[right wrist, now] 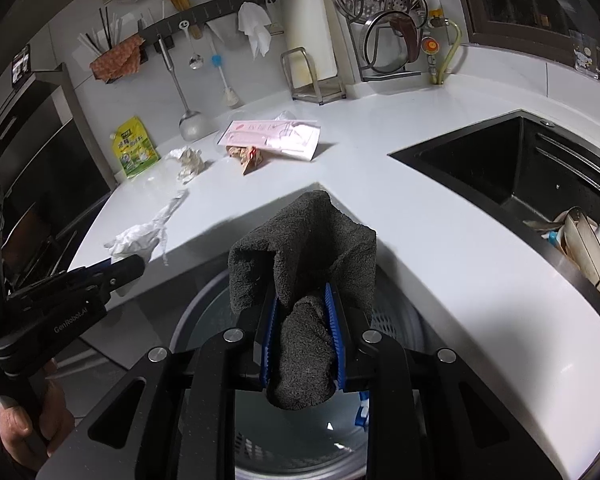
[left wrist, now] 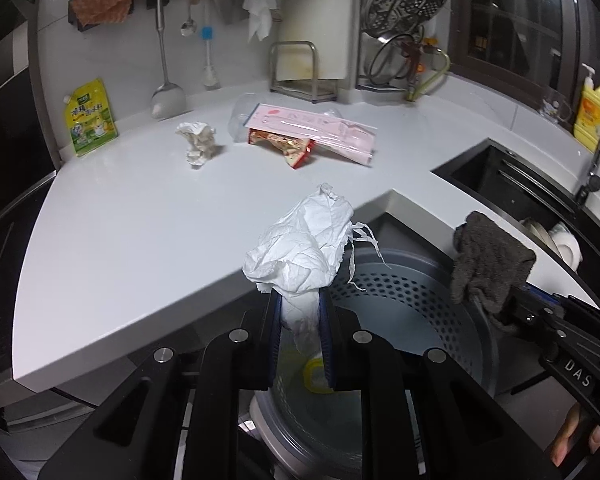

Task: Collect trash
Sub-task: 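Carry the tissue and cloth over the bin and open both tools, then raise both tools from the bin back toward the counter, then reach the right tool to the pink toothbrush package and close on it, then grasp the crumpled white tissue with the left tool while the right tool holds the package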

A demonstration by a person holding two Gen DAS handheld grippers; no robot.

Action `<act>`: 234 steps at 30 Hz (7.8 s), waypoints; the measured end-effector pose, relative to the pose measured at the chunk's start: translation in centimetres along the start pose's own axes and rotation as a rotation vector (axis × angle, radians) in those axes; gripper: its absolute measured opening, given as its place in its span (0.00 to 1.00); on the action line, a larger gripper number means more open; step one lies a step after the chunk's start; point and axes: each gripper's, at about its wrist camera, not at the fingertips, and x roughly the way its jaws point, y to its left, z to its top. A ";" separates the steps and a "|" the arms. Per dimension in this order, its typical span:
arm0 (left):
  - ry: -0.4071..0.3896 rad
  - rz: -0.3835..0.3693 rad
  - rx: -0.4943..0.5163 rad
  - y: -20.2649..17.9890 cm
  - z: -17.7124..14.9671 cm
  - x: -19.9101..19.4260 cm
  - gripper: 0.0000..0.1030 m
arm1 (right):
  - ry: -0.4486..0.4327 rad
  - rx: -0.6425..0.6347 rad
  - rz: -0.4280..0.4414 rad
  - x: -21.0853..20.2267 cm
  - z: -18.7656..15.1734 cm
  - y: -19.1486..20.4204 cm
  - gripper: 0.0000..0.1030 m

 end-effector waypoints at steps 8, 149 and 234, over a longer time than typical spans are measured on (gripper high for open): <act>0.042 -0.017 0.019 -0.9 -1.9 0.4 0.17 | 0.037 0.004 0.013 0.1 -1.7 -0.2 0.21; -0.041 0.077 -0.225 12.2 11.4 11.7 0.94 | 0.083 -0.568 -0.072 21.4 21.2 3.4 0.74; -0.041 0.155 -0.265 15.5 13.2 12.3 0.94 | 0.013 0.035 -0.106 18.8 18.6 -0.4 0.14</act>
